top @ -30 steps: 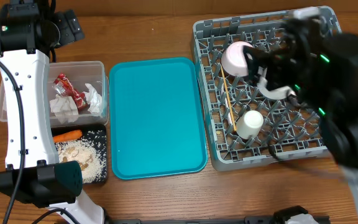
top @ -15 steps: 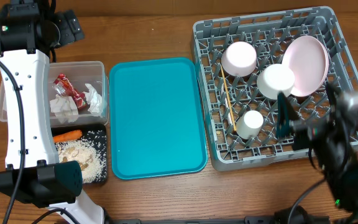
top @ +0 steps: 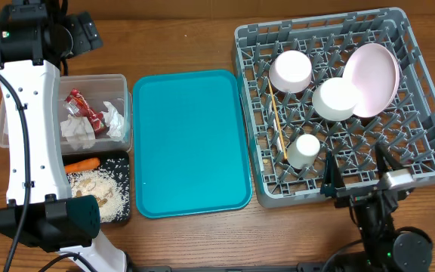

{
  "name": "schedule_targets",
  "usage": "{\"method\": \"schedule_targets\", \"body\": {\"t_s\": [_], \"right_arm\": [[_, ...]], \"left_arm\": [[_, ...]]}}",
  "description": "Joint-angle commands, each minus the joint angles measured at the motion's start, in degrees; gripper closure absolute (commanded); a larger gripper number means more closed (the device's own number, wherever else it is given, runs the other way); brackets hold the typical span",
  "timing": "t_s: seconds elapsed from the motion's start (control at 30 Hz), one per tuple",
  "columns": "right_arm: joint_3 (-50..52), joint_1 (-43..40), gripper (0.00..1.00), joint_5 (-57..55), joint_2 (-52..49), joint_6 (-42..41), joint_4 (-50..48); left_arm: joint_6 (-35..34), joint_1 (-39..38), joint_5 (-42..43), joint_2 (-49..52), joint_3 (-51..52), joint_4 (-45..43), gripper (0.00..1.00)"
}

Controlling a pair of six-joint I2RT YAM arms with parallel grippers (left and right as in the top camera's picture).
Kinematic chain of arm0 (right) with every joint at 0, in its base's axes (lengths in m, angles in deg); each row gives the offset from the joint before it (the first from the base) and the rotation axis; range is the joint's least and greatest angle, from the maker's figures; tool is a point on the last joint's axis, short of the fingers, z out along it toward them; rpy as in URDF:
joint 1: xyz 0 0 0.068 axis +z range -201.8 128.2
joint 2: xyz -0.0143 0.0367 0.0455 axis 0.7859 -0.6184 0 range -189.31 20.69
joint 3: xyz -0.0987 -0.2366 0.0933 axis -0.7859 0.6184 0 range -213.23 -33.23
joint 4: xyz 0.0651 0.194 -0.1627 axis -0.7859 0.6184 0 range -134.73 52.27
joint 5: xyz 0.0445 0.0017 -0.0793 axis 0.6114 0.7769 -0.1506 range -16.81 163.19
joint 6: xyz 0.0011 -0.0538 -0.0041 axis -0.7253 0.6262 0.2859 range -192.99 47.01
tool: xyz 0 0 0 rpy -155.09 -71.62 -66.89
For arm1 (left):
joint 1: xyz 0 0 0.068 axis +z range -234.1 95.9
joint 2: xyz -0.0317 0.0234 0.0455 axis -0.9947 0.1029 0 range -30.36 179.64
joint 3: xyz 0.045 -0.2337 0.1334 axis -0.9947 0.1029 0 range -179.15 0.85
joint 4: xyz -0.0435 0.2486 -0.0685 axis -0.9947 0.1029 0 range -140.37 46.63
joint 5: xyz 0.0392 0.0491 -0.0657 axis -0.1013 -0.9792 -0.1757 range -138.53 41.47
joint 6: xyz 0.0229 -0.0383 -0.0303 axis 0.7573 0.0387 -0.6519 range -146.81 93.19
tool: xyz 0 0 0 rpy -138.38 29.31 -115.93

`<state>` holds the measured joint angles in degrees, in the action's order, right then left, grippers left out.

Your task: Sort waste into correct bins and load items into the dishwasher

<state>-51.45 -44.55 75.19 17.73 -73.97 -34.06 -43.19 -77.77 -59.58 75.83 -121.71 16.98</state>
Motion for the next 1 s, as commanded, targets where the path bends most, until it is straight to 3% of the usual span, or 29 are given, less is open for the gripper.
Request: {"method": "schedule_targets", "body": {"t_s": [0.0,0.43,0.83,0.97], "right_arm": [[4.46,-1.11,0.0,0.7,1.84,-2.64,-3.98],[17.49,-2.43,0.0,0.7,2.82,-3.78,-15.45],[17.79,-5.07,0.0,0.57,2.82,-2.97,-6.01],[17.77,-5.07,0.0,0.59,2.82,2.58,-6.01]], "left_arm": [[-0.55,-0.02,0.42,-0.87,-1.33,-0.09,0.0],[-0.52,-0.02,0.42,-0.87,-1.33,-0.09,0.0],[-0.52,-0.02,0.42,-0.87,-1.33,-0.09,0.0],[-0.52,-0.02,0.42,-0.87,-1.33,-0.09,0.0]]}}
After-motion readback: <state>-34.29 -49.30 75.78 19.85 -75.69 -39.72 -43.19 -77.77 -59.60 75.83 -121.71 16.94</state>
